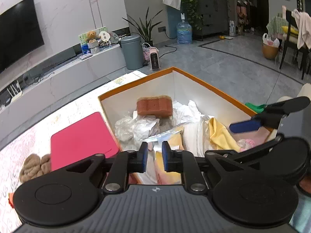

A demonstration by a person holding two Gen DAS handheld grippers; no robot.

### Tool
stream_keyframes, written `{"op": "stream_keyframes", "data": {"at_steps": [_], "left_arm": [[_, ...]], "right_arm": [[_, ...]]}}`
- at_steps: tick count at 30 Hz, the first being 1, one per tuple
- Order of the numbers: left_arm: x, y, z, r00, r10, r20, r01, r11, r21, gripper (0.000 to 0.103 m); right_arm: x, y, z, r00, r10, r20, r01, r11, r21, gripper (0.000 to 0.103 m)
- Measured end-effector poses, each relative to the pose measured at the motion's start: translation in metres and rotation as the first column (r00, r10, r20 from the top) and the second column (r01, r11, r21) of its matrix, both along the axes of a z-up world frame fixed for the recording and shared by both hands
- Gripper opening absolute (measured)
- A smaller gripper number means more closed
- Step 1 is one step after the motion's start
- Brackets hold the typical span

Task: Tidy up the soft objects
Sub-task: 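Move both tools back over the bed toward the ball and bear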

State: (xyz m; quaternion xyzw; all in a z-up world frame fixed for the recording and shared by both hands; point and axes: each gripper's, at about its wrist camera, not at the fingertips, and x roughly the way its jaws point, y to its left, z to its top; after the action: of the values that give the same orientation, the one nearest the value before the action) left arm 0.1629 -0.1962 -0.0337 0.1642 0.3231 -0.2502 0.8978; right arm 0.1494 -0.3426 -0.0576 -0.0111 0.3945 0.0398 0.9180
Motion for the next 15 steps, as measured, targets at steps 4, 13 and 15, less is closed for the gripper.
{"op": "stream_keyframes", "data": {"at_steps": [4,13,15], "left_arm": [[-0.009,0.02,0.007,1.0,0.025,-0.009,-0.025,0.999,-0.043,0.023],[-0.032,0.079,0.027,0.988,0.153,0.022,-0.147,0.971,-0.188,0.024],[-0.037,0.095,0.029,0.981,0.188,0.044,-0.175,0.962,-0.209,0.024]], "right_arm": [[-0.01,0.007,0.019,1.0,-0.009,0.019,0.01,1.0,-0.02,0.068],[-0.039,0.041,0.05,0.993,-0.007,0.117,0.005,1.0,0.016,0.075],[-0.044,0.053,0.052,0.989,-0.002,0.145,-0.003,0.999,0.039,0.075]]}}
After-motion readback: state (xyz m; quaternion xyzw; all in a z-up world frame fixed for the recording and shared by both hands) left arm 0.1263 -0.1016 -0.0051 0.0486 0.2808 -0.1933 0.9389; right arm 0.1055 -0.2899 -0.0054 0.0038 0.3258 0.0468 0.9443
